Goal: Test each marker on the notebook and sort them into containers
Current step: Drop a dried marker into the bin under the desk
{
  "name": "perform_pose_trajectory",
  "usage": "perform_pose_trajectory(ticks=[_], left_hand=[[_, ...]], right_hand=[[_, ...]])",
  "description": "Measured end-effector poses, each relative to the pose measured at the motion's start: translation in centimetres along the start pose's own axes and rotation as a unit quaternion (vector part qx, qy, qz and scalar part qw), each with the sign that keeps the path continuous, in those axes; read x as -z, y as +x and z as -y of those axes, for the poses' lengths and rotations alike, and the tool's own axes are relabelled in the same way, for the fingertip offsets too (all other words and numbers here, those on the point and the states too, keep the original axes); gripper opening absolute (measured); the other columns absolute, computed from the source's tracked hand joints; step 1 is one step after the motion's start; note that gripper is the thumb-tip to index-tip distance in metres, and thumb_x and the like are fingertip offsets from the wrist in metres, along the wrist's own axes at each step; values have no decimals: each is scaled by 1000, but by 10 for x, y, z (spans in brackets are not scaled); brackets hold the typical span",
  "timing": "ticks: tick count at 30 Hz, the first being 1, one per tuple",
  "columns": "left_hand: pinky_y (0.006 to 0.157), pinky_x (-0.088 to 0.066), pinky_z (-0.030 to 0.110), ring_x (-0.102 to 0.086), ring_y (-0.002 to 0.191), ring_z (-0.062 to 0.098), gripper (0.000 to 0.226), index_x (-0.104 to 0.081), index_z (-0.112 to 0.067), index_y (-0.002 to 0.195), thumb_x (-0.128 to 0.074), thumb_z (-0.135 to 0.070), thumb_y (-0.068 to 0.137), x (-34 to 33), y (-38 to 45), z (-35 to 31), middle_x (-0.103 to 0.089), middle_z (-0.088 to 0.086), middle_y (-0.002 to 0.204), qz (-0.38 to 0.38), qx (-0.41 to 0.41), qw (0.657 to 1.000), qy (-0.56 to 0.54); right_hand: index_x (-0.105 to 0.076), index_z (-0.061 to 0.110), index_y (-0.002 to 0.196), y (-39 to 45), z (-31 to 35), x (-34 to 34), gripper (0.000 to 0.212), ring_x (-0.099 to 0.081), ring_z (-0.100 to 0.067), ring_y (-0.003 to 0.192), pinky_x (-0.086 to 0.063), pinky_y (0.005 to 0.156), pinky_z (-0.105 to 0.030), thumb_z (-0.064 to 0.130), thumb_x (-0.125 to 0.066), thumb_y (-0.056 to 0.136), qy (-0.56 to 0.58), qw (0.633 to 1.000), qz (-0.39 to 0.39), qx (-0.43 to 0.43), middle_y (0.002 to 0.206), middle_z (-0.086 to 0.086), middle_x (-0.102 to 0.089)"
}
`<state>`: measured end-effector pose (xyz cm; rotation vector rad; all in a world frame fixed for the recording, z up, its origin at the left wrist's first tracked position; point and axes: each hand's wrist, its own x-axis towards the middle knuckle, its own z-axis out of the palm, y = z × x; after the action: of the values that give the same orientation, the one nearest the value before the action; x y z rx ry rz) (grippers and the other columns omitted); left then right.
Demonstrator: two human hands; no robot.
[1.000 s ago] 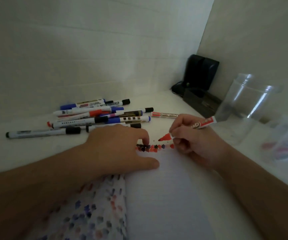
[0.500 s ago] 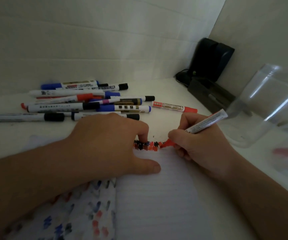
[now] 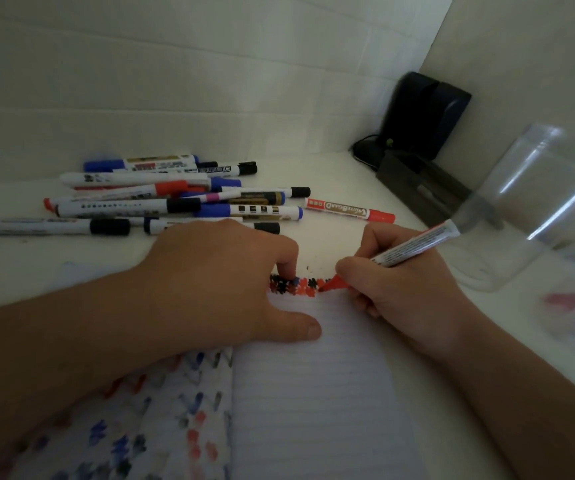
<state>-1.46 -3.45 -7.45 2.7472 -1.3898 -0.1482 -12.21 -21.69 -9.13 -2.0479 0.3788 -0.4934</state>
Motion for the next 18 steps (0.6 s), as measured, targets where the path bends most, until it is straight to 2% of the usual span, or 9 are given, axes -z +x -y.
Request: perform_pose_trajectory(ticks=[4,7,11,15,18], left_hand=[[72,-53,31,-45,72,-5,75,-47,-54,107,-36,-104,52,-1,1,0,-47,-23,79,1,-1,1000,-2],[73,-55,32,-46,72,-4,77,-47,-54,106,-35,-105,50,-2,2,1,-47,-23,79,-1,-2,1000,-2],[72,-52,30,-45,72,-4,74,-46,-54,106,-37,-104,52,0,1,-1,-46,-23,80,9,-2,1000,0],[68,-47,28,-43,72,-5,72,-48,-53,107,-39,-103,55,0,-1,-1,-47,-23,80,-4,-5,1000,1],[69,-48,28,-43,73,-5,73,-47,-53,107,-38,-103,54,1,-1,-1,-47,-23,81,-7,-7,1000,0]], right_hand=[[-53,2,66,-1,2,-4,28,-54,-23,51,-48,52,-37,11,-78,78,-45,999,1,15,62,-20,-61],[-52,-1,69,0,1,-2,29,-52,-28,55,-46,53,-39,19,-74,72,-35,999,-11,17,65,-25,-59],[-52,0,68,0,-1,-2,27,-58,-25,50,-48,49,-31,6,-75,82,-4,1000,-18,6,60,-19,-63],[-52,3,66,-1,-1,-2,29,-54,-28,52,-48,52,-41,10,-77,79,-36,999,-5,30,62,-23,-61],[-51,0,67,0,-3,-1,28,-52,-29,54,-45,54,-40,12,-75,77,-13,1000,2,17,64,-27,-58]])
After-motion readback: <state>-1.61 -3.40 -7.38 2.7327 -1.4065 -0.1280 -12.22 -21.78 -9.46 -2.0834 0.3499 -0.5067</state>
